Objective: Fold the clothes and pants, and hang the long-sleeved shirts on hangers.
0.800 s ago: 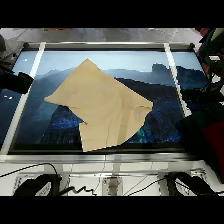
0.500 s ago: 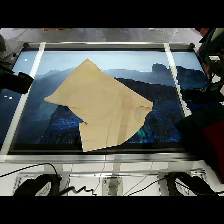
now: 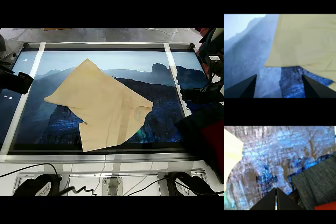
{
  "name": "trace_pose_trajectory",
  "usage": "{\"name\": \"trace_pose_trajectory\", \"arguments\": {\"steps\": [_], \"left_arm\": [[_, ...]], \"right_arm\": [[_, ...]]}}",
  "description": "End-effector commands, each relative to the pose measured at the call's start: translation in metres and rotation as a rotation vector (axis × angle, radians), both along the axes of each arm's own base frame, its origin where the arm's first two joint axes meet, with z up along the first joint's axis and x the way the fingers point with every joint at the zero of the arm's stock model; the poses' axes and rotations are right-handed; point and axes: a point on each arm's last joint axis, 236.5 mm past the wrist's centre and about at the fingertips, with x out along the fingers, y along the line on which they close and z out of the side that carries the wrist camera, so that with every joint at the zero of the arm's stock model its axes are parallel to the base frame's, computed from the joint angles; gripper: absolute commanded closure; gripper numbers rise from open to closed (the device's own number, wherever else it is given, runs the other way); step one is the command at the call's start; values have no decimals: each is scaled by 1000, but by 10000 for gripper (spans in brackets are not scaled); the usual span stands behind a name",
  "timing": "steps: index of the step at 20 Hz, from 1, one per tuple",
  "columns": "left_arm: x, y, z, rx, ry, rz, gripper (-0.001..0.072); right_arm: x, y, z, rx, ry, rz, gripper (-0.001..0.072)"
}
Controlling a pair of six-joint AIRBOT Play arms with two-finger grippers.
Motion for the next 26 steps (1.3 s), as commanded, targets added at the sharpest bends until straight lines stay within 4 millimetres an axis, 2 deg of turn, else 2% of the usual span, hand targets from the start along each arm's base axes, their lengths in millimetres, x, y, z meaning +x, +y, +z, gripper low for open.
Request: {"name": "trace_pose_trajectory", "arguments": {"steps": [1, 6, 8, 10, 12, 15, 18, 20, 22, 23, 24, 25, 26], "left_arm": [[0, 0, 0, 0, -1, 1, 95], [0, 0, 0, 0, -1, 1, 96], [0, 0, 0, 0, -1, 1, 95], [0, 0, 0, 0, -1, 1, 95], [0, 0, 0, 0, -1, 1, 95], [0, 0, 0, 0, -1, 1, 95], [0, 0, 0, 0, -1, 1, 95], [0, 1, 0, 4, -2, -1, 95], [0, 1, 0, 39, -1, -29, 95], [0, 0, 0, 43, -1, -34, 95], [0, 0, 0, 43, -1, -34, 95], [0, 0, 0, 43, -1, -34, 95], [0, 0, 0, 43, -1, -34, 95]], "right_arm": [[0, 1, 0, 1, -1, 1, 704], [6, 2, 3, 7, -27, 7, 705], [8, 10, 3, 38, -35, 16, 704], [7, 29, 1, 118, -29, 37, 704], [-4, 60, -9, 241, 29, 91, 705], [-37, 116, -52, 421, 190, 264, 705], [-92, 169, -113, 612, 397, 361, 705], [-120, 201, -148, 727, 468, 345, 706], [-138, 233, -172, 842, 485, 297, 705], [-142, 248, -180, 883, 471, 271, 672], [-143, 260, -186, 910, 449, 252, 505], [-142, 270, -190, 923, 422, 235, 290], [-139, 277, -192, 919, 400, 219, 224]]}}
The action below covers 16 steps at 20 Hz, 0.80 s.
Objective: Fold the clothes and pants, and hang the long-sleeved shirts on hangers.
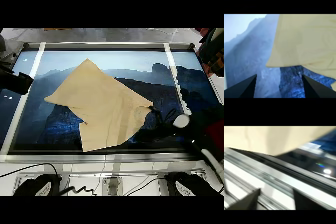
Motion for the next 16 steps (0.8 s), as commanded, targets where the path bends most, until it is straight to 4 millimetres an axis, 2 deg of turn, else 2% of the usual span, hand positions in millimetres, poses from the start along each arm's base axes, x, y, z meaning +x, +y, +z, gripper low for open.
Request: {"name": "trace_pose_trajectory", "arguments": {"steps": [1, 3, 7, 9, 11, 12, 14, 16], "left_arm": [[0, 0, 0, 13, 0, -9, 95], [0, -4, 0, -21, 2, -6, 96], [-2, -25, -1, -92, 9, -58, 95], [-3, -33, 0, -121, 11, -78, 95], [-3, -39, 0, -145, 14, -95, 95], [-4, -41, 0, -150, 14, -99, 95], [-4, -41, 0, -152, 15, -101, 95], [-2, -42, -2, -152, 20, -100, 95]], "right_arm": [[2, 37, -18, 62, 4, -153, 225], [5, 43, -32, 36, 50, -226, 226], [-2, 42, -67, -17, 181, -276, 228], [2, 45, -75, -7, 222, -333, 278], [12, 48, -80, 14, 244, -403, 280], [16, 47, -83, 14, 248, -429, 304], [21, 47, -89, 14, 258, -469, 413], [28, 48, -91, 15, 253, -484, 421]]}}
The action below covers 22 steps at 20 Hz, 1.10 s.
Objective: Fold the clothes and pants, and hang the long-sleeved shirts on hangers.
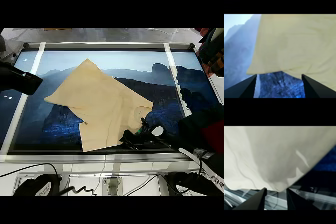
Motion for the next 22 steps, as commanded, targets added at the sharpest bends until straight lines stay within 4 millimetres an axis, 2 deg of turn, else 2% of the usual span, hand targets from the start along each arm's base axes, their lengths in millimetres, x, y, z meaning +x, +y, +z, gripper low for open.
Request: {"name": "trace_pose_trajectory", "arguments": {"steps": [1, 3, 4, 7, 9, 10, 12, 14, 18, 19, 22], "left_arm": [[2, -5, -3, -14, 10, -11, 95], [5, -6, -7, -16, 23, -13, 96], [7, -6, -10, -15, 31, -12, 95], [13, -6, -19, -12, 55, -12, 96], [15, -5, -21, -6, 60, -8, 96], [16, 3, -22, 21, 58, 12, 97], [18, 25, -22, 78, 53, 83, 97], [19, 47, -21, 129, 47, 160, 97], [20, 79, -22, 164, 54, 251, 97], [20, 85, -24, 162, 61, 271, 98], [18, 100, -41, 160, 103, 309, 97]], "right_arm": [[18, 1, -6, -10, -13, -57, 475], [38, 7, 3, -7, -72, -48, 594], [51, 9, 11, -8, -127, -35, 686], [77, 14, 32, -41, -284, 65, 705], [85, 8, 45, -91, -369, 164, 706], [86, 1, 54, -107, -395, 204, 705], [87, -24, 70, -147, -426, 249, 705], [78, -63, 83, -211, -424, 302, 705], [35, -168, 102, -449, -336, 407, 705], [26, -186, 108, -490, -322, 407, 706], [7, -199, 117, -494, -319, 459, 707]]}}
